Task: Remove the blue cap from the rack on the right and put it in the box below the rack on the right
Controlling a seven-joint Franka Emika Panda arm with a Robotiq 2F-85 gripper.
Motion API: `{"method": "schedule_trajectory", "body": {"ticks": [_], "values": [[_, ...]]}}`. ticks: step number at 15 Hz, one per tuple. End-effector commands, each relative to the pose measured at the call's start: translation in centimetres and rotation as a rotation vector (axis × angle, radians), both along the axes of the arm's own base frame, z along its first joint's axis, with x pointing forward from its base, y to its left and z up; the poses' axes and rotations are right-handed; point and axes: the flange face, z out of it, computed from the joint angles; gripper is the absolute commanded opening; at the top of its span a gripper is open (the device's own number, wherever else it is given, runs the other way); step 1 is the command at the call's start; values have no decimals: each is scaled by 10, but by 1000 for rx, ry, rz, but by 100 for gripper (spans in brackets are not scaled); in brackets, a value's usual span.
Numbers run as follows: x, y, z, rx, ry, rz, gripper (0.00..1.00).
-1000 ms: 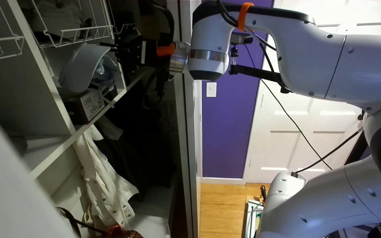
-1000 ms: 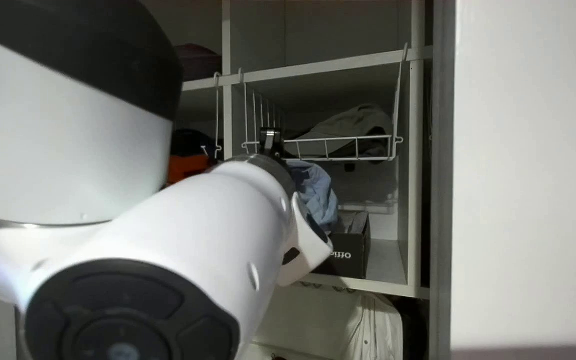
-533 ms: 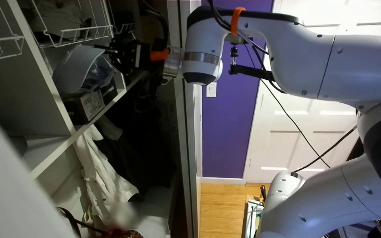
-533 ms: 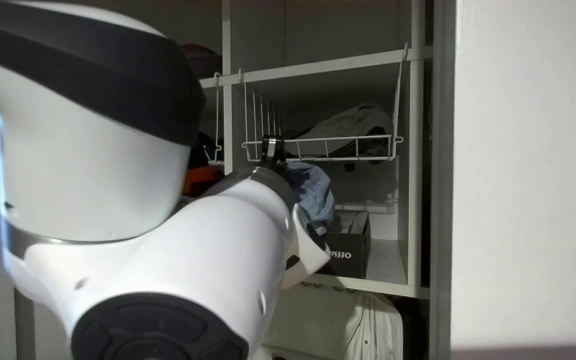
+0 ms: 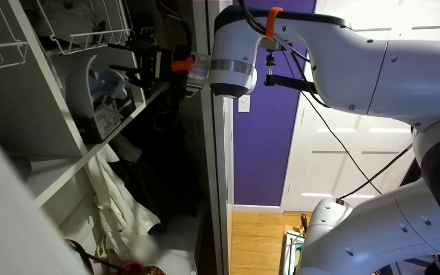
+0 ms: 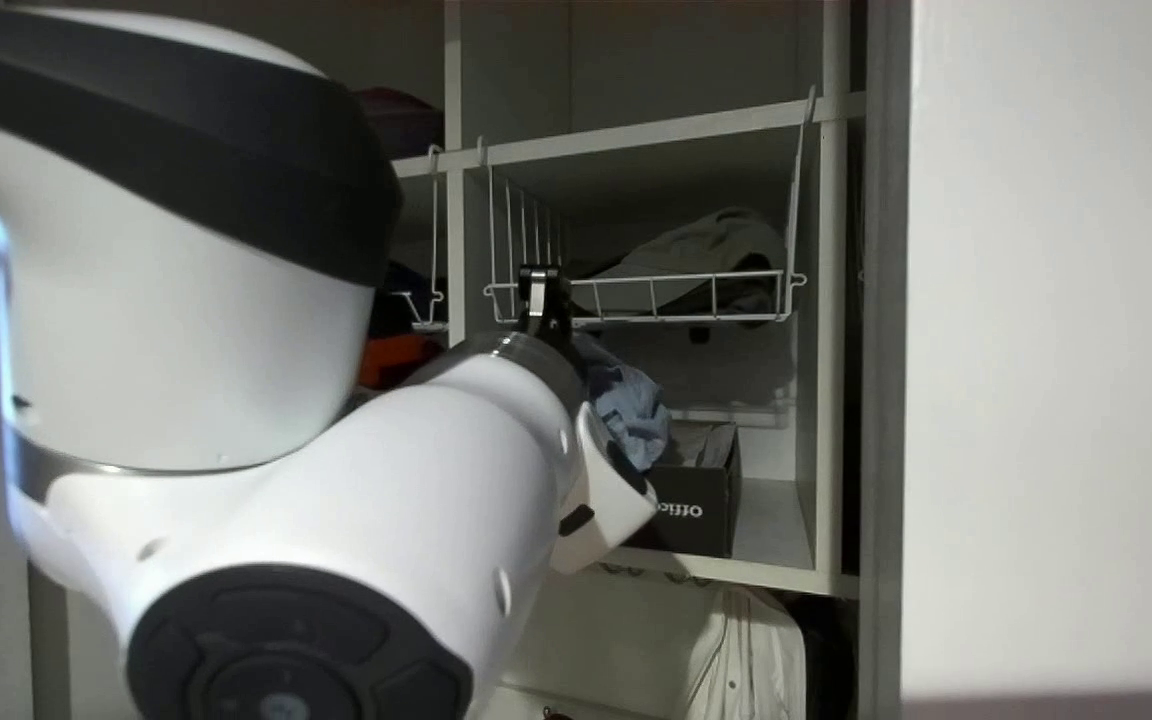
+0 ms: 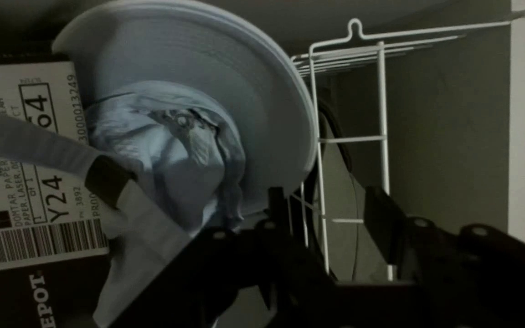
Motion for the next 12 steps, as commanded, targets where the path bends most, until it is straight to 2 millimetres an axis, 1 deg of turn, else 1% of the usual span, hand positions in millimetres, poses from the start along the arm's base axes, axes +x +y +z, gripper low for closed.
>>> {"method": "schedule_trajectory", "body": {"ticks": [1, 3, 4, 8, 12], "values": [[-18, 2, 15, -90, 25, -86, 80], [-27, 4, 21, -169, 41, -140, 94], [-32, 6, 26, -210, 48, -162, 99], [-53, 13, 48, -418, 55, -213, 100], [-73, 19, 67, -661, 100, -212, 100]]}}
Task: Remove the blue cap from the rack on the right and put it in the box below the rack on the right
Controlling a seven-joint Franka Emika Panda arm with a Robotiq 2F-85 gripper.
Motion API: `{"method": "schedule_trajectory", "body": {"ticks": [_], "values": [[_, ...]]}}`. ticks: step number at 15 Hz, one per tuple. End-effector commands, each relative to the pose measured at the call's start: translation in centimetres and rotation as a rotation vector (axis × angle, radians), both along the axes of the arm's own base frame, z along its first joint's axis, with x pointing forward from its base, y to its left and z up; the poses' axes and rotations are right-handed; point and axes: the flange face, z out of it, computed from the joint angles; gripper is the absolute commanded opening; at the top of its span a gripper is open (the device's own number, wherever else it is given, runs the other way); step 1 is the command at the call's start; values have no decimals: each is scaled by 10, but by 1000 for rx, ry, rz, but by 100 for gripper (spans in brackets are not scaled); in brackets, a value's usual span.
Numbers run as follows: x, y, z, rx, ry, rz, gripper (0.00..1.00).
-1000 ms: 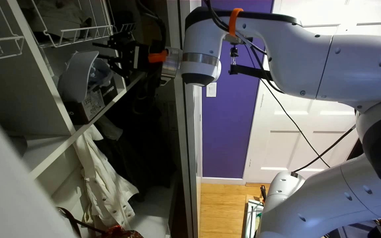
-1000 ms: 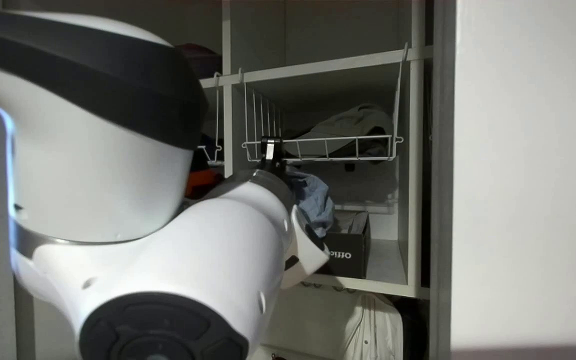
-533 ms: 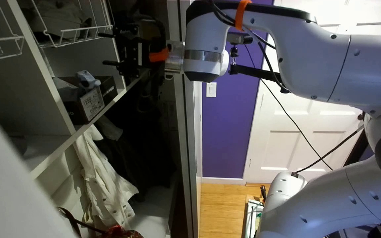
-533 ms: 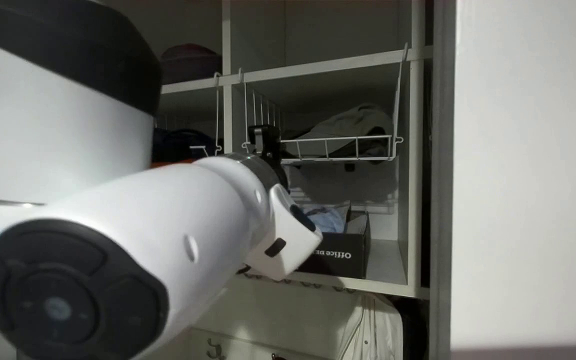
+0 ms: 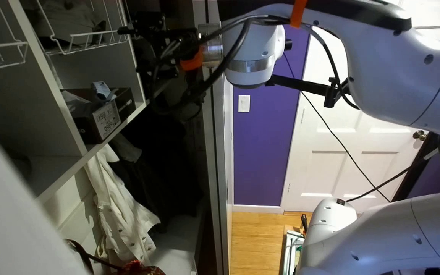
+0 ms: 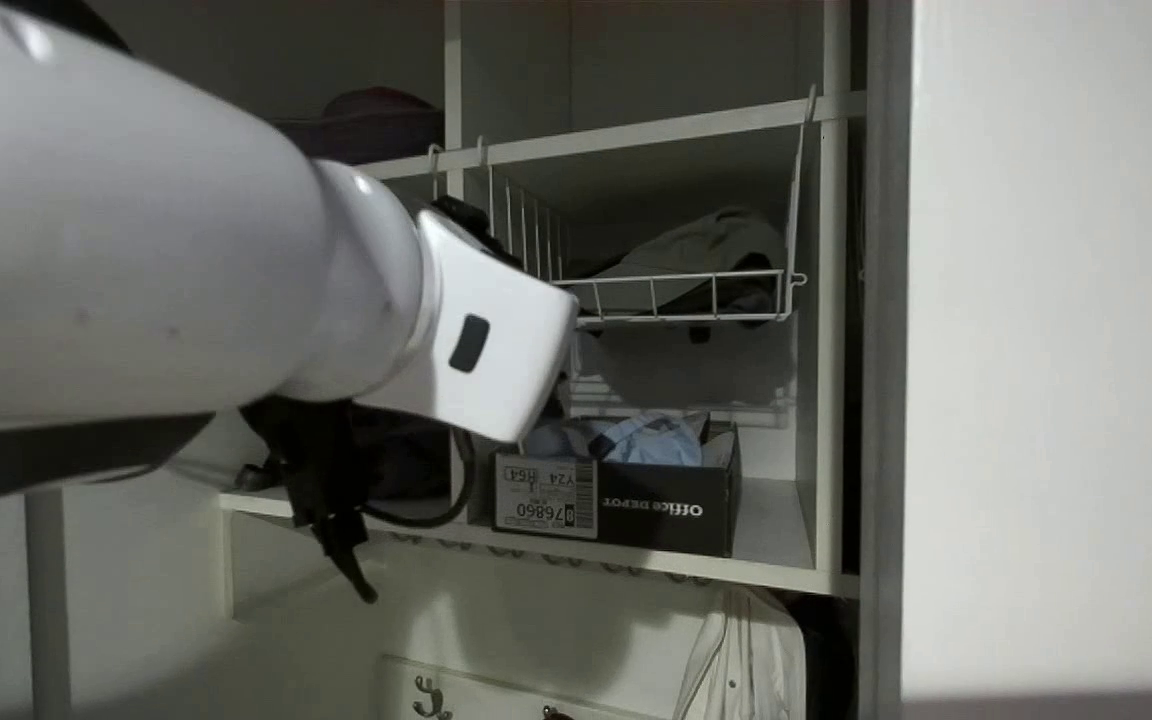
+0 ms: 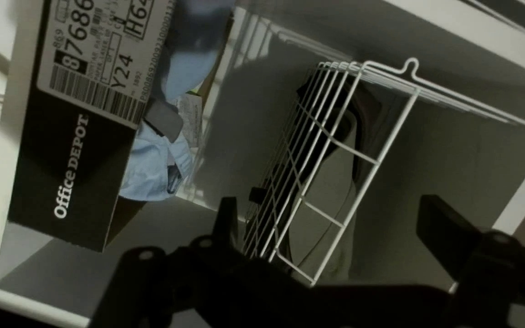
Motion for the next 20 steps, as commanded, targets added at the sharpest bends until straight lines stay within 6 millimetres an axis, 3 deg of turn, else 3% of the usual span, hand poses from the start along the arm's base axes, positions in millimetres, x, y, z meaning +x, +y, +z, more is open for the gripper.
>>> {"method": "schedule_trajectory", "body": {"ticks": [1, 11, 18, 19, 20], "values": [[-23, 6, 17, -187, 60, -30, 100], [-74, 9, 55, -614, 239, 53, 100], [-87, 54, 47, -785, 290, 154, 100], [-78, 44, 48, -760, 279, 141, 100], [-79, 49, 48, -771, 278, 152, 100]]}}
